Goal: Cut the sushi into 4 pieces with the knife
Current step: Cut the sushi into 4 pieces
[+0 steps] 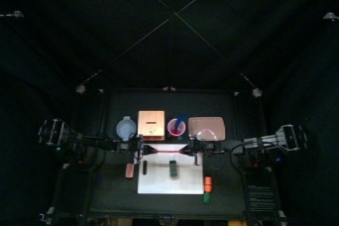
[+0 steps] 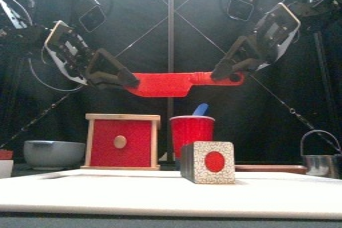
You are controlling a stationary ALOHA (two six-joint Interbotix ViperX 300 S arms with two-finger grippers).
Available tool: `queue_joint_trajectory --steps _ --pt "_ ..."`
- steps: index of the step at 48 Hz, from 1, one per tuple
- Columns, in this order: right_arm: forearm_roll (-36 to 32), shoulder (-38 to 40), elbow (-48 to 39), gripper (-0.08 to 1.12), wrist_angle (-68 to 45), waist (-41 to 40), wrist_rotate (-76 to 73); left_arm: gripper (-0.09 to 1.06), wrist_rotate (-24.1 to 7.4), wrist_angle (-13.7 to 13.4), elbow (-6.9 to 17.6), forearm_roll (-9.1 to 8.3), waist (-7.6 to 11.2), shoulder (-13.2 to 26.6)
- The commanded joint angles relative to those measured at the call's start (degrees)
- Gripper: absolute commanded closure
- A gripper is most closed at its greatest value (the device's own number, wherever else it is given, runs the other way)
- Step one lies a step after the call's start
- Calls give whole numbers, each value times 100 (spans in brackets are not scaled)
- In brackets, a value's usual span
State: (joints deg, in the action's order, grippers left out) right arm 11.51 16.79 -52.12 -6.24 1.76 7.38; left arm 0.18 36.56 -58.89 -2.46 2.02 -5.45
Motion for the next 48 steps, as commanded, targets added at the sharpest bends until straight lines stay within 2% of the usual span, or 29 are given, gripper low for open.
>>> queue_joint_trajectory --steps 1,10,14,18,28,36,48 --pt "79 9 114 91 141 0 9 73 -9 70 316 35 176 220" --pt "185 -237 167 91 422 105 9 73 9 62 519 185 510 589" --pt "202 -343 185 91 501 105 9 73 9 62 580 272 589 677" --pt "202 -448 185 91 510 97 18 73 9 70 633 360 606 791" --pt "176 -580 176 91 545 44 18 73 9 62 844 431 659 1169" --pt "176 -580 176 91 624 44 18 73 9 35 879 439 703 1283" --pt "185 -633 167 91 624 44 18 73 9 18 905 580 721 1494"
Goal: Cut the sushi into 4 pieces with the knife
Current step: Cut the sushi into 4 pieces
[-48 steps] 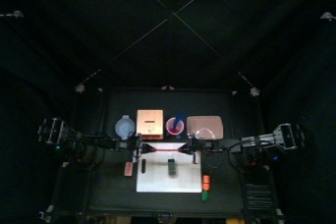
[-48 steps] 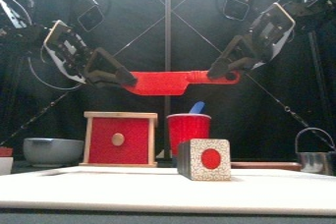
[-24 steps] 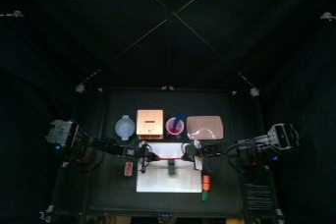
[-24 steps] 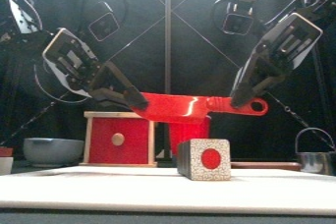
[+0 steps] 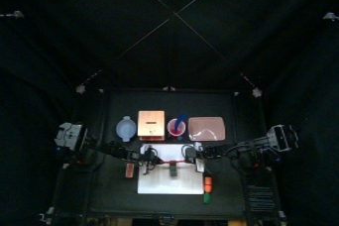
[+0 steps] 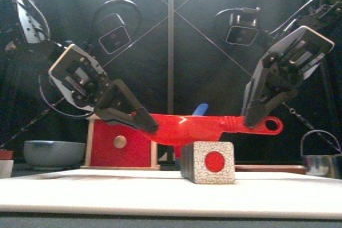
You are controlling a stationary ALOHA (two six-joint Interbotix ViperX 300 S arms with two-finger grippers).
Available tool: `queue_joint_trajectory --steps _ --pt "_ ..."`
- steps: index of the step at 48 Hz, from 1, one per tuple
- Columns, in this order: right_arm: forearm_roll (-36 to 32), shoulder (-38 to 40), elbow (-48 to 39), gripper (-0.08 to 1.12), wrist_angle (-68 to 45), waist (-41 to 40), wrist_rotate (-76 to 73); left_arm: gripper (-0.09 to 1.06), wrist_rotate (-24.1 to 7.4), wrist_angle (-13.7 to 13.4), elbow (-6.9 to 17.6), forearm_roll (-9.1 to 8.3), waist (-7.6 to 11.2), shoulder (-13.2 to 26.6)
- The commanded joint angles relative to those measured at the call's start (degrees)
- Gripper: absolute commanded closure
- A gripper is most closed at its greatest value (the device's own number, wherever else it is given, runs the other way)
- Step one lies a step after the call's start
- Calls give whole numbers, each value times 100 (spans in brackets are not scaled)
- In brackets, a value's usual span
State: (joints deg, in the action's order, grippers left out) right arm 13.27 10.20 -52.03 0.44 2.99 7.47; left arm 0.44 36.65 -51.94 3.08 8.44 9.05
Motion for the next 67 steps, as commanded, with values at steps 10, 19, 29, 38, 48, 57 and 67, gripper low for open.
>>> queue_joint_trajectory --steps 10,19,29,38,48,57,67 --pt "26 -62 185 91 -44 -44 9 73 -18 0 237 53 123 114" --pt "26 -149 185 91 -44 -35 0 73 -18 -53 246 88 167 114" --pt "53 -501 220 91 -44 -35 9 73 -70 -62 255 193 123 422" --pt "0 -765 255 91 -44 -97 9 73 -97 -62 404 202 0 738" --pt "-158 -615 246 91 97 -492 9 73 -202 -62 396 -9 -501 580" --pt "-281 -510 290 91 193 -721 9 73 -211 -53 387 -290 -773 396" --pt "-220 -35 290 91 439 -545 0 73 -211 -53 281 -396 -712 -70"
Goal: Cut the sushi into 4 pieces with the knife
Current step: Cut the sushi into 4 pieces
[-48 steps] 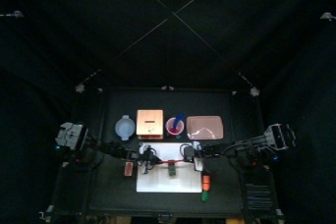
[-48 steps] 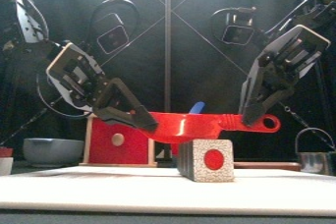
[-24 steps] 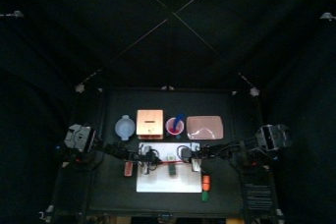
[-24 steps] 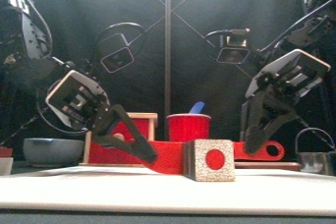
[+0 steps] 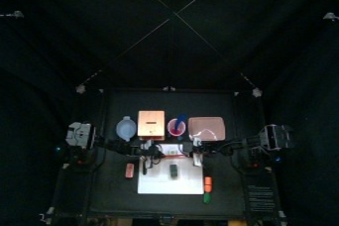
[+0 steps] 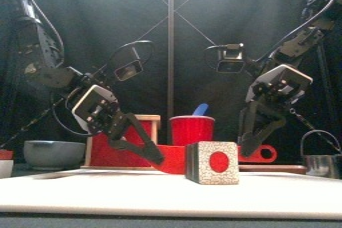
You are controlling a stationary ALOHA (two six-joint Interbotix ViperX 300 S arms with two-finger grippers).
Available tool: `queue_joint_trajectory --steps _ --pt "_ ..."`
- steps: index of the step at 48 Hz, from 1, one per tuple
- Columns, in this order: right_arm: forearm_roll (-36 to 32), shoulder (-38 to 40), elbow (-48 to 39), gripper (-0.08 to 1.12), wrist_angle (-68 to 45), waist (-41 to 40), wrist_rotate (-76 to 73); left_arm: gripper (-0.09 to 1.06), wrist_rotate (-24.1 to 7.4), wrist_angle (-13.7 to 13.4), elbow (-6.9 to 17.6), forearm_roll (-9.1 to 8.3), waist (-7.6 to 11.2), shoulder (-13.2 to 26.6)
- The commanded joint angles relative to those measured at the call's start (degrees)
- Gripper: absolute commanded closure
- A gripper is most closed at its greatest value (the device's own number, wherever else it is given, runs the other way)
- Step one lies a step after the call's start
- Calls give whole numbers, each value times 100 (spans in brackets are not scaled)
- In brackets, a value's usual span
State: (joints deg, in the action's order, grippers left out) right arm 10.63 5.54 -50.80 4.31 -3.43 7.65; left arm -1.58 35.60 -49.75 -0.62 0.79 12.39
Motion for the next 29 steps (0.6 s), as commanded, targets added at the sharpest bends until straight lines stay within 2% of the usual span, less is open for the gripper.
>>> queue_joint_trajectory --steps 1,4,10,14,21,29 --pt "62 519 167 91 70 149 -18 73 0 53 44 -26 62 -448" --pt "97 694 141 91 79 272 -18 73 0 44 -9 -26 105 -642" --pt "202 914 97 91 79 483 -18 73 0 53 -114 -26 466 -888" --pt "281 958 70 91 79 598 -18 73 0 53 -149 -18 729 -940" --pt "360 923 70 91 79 642 -18 73 26 53 -114 -9 1055 -888" --pt "360 914 105 91 79 624 -9 73 44 44 -26 35 1151 -756"
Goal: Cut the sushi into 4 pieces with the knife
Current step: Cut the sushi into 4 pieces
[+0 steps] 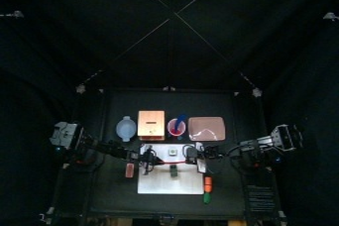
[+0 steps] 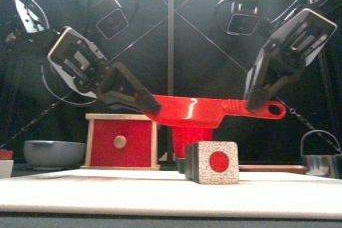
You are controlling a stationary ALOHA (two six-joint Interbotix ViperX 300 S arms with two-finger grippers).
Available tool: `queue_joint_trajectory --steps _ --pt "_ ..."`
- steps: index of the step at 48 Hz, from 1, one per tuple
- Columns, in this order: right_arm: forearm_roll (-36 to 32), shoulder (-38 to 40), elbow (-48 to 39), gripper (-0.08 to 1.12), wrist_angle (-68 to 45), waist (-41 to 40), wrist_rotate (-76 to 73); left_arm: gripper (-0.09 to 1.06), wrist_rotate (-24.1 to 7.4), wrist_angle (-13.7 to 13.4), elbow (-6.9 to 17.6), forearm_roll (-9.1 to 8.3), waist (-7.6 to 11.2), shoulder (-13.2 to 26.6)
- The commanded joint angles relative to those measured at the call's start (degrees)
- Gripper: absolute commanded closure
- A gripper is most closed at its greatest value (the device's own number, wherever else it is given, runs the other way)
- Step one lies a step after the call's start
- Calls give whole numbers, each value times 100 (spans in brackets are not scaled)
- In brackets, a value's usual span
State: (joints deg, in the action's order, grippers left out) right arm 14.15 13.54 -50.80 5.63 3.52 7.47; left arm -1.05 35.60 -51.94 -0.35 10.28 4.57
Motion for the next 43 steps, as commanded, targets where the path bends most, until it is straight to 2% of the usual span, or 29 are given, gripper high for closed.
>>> queue_joint_trajectory --steps 1,8,16,26,43 --pt "9 105 105 91 -53 -70 0 73 -9 53 211 18 211 44" --pt "97 62 105 91 -53 -26 0 73 -9 53 378 26 325 272" --pt "141 -9 114 91 -62 26 0 73 -9 44 439 114 404 422" --pt "79 -193 123 91 -167 -18 18 73 -53 44 422 316 352 519" --pt "35 -246 105 91 -211 -26 9 73 -53 44 378 316 343 483"
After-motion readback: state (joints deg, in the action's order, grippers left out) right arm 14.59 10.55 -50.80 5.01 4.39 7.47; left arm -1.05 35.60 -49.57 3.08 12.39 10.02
